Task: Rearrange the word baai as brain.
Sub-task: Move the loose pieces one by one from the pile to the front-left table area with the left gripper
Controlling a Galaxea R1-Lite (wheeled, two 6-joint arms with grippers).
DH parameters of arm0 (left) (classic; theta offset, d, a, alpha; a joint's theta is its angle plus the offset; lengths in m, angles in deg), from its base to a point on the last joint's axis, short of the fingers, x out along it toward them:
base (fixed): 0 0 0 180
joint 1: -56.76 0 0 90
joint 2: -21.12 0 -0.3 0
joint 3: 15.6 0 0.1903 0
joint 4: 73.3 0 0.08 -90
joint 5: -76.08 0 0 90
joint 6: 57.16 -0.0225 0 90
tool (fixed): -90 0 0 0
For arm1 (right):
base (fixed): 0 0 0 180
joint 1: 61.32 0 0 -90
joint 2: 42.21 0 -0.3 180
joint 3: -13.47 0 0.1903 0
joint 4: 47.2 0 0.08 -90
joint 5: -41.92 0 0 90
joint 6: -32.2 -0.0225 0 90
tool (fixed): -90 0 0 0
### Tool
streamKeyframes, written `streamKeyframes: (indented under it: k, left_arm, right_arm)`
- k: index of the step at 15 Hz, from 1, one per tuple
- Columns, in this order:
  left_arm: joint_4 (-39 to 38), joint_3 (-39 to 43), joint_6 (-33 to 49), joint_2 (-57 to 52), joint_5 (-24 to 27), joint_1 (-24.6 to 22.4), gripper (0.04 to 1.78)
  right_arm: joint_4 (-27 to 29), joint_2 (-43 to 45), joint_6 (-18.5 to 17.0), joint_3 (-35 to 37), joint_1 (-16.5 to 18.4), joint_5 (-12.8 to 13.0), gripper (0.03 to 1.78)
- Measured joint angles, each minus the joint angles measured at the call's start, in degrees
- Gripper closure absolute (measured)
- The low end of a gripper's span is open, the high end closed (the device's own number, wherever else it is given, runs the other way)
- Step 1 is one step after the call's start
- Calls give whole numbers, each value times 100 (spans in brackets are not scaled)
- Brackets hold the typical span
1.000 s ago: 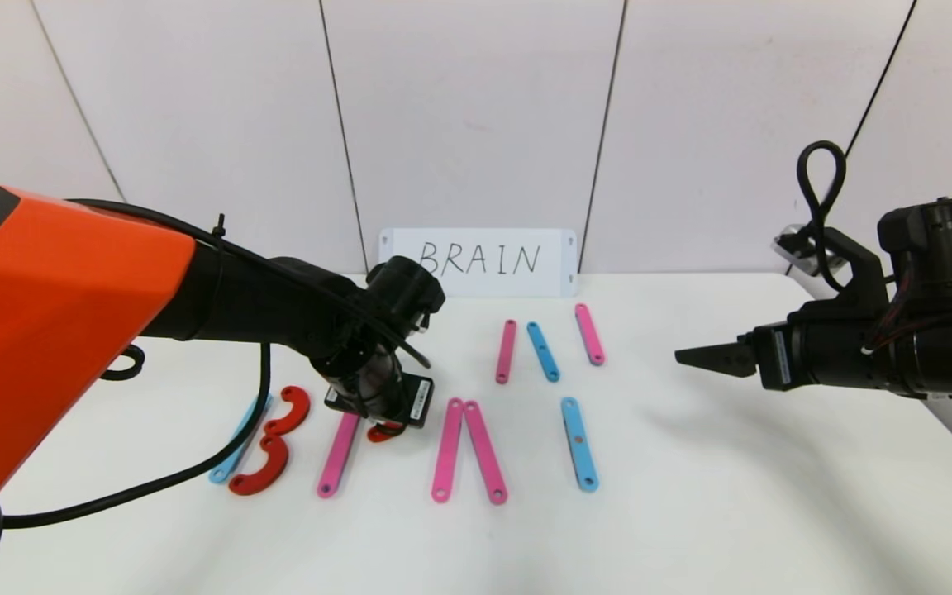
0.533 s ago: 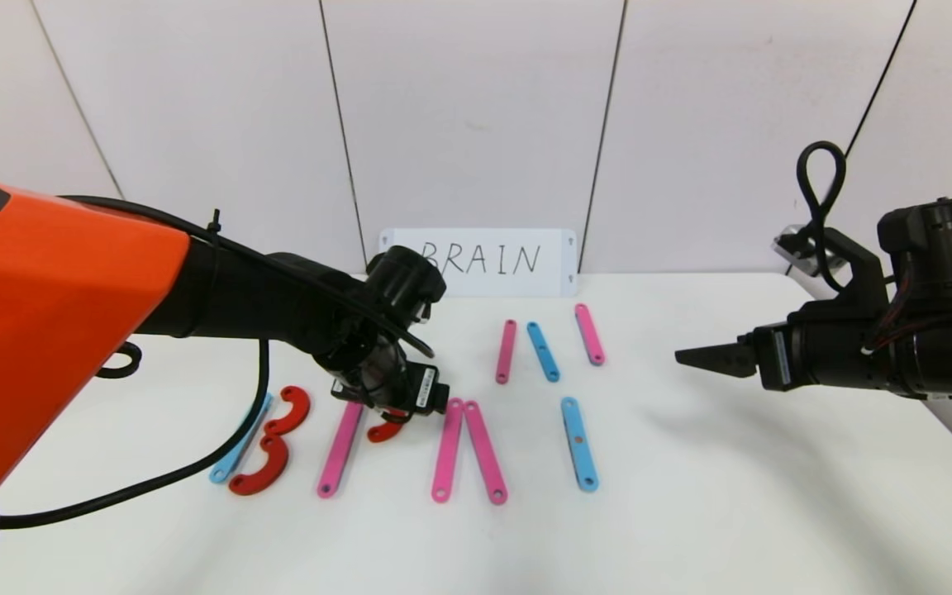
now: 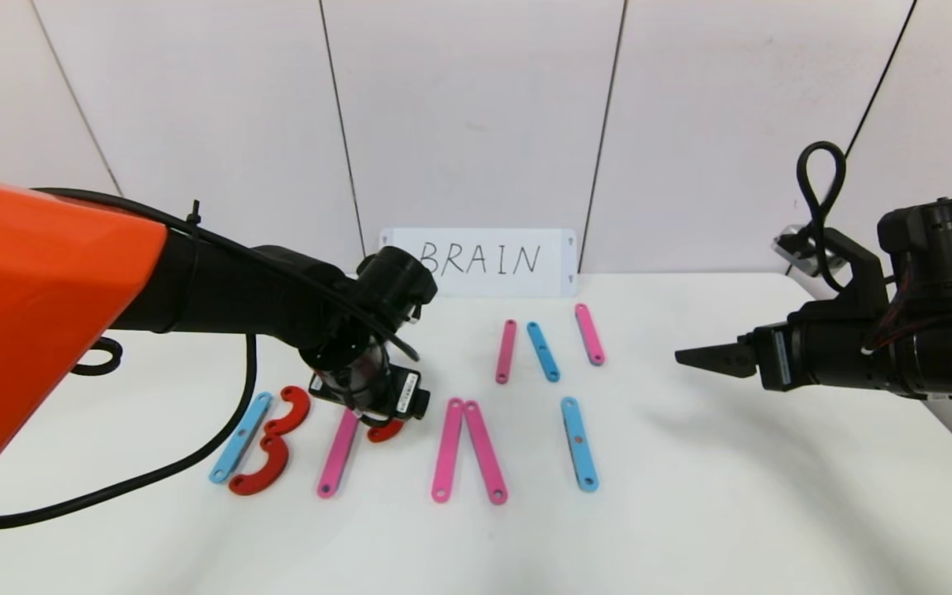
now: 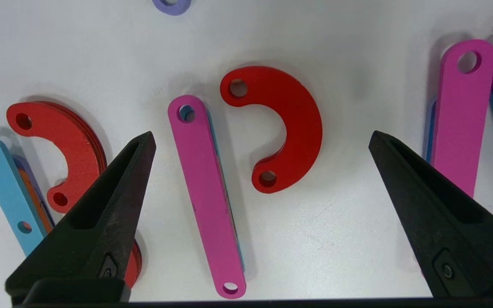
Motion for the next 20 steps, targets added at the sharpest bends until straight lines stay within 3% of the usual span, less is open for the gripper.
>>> streamKeyframes:
  k: [20]
  left_arm:
    - [490, -27, -345, 100, -165, -169, 7]
  right_arm:
    - [0, 0, 1, 2, 0, -2, 7]
